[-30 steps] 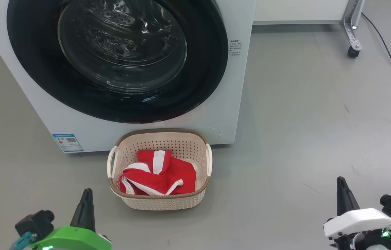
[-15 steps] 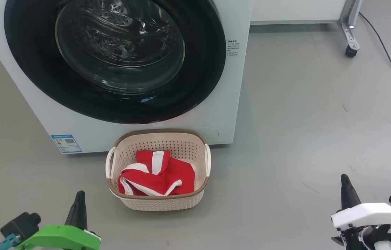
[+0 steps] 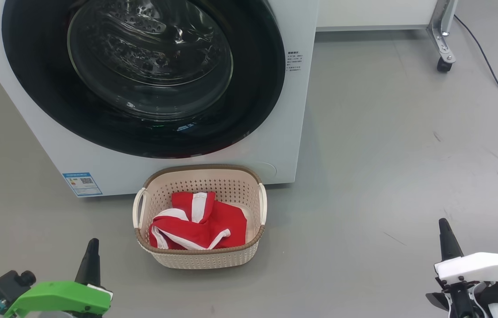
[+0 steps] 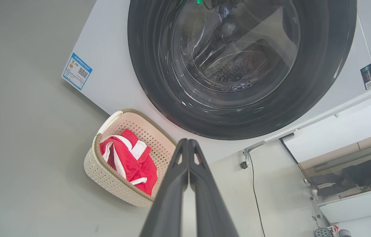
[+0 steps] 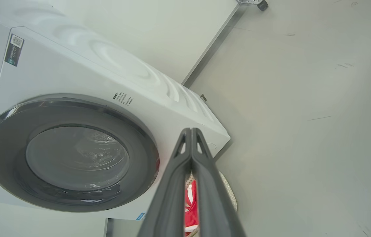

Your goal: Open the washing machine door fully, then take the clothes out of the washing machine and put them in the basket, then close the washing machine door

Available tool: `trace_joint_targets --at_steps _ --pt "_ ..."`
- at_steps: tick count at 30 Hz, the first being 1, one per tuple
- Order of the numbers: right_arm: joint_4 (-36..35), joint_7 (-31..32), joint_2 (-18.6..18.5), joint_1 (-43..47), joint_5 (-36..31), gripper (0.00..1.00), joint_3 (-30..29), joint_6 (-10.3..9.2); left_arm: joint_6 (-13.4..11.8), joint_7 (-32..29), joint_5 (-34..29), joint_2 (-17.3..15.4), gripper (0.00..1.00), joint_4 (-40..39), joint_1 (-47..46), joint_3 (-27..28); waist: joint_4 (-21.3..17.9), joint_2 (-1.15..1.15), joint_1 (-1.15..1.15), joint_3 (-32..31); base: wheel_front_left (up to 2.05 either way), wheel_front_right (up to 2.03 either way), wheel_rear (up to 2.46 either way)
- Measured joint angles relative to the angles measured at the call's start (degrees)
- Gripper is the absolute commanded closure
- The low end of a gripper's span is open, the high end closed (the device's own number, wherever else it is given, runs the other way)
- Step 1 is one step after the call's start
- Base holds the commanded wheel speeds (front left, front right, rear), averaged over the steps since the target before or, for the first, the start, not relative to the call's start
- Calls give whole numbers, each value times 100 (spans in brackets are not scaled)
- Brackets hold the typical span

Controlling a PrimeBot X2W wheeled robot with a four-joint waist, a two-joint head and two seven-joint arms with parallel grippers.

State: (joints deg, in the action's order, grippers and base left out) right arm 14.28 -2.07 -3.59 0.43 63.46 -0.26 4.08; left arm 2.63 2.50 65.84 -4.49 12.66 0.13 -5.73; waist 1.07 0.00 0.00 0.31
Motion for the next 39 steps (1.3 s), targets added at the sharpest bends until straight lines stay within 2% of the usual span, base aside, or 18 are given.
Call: trace_joint_targets --at_steps 39 --pt "145 759 96 -358 2849 100 -673 288 425 -657 2709 59 100 294 -263 768 -108 0 0 -16 0 0 0"
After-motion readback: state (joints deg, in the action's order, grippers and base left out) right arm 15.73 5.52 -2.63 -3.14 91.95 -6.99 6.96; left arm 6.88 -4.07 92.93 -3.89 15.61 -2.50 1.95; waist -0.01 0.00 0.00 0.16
